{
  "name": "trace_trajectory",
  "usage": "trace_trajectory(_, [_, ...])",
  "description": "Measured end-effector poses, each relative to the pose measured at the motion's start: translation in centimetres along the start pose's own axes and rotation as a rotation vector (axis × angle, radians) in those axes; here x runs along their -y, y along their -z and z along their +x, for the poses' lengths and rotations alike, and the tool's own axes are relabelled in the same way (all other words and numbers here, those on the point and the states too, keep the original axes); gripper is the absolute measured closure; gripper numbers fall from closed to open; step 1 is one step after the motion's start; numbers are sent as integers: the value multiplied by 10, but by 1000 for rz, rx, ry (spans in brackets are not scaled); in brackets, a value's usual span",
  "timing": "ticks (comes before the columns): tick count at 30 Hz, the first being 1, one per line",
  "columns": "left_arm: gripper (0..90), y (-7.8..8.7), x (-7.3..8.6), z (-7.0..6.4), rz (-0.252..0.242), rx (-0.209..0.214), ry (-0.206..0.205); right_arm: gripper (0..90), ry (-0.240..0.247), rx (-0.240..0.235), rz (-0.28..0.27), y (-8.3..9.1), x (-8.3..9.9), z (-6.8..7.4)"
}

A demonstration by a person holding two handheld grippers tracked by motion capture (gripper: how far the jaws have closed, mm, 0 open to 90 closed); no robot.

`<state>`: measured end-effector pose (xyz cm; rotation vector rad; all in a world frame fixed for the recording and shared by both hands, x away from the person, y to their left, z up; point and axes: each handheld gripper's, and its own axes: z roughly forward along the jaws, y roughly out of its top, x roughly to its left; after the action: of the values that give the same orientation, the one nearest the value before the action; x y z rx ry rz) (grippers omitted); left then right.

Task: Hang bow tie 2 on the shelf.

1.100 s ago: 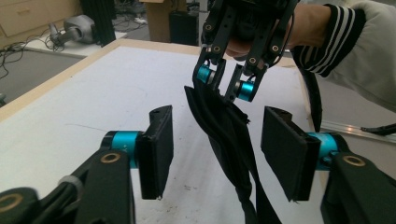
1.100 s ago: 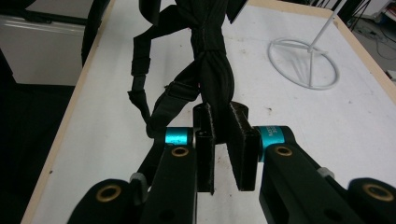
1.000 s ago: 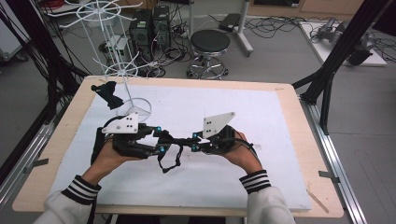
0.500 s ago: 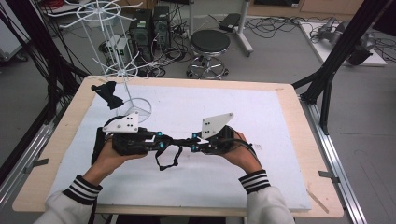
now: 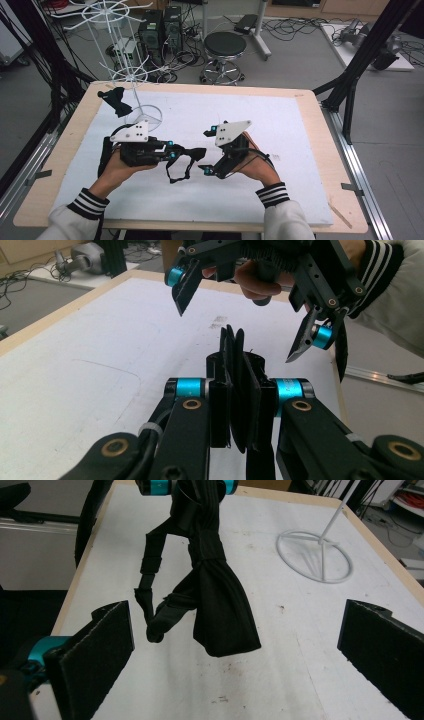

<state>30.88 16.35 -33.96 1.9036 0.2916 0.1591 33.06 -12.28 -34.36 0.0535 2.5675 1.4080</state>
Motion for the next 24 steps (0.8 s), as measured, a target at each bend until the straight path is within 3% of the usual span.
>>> trace_trajectory(4, [822,2,0,1,-7,-8,2,7,-16,23,-2,4,0,0])
trace_trajectory(11, [821,11,0,2,-33,-31,5,7,-63,59,-70,22,8,2])
trace_trajectory(15, [821,15,-2,2,-36,-40,-7,7,-120,129,-110,37,18,2])
trace_trajectory(20, [821,25,-5,7,-41,-76,-12,8,-184,249,-183,57,34,3])
trace_trajectory(24, [821,35,-10,13,-54,-107,-16,7,-225,312,-213,69,49,5])
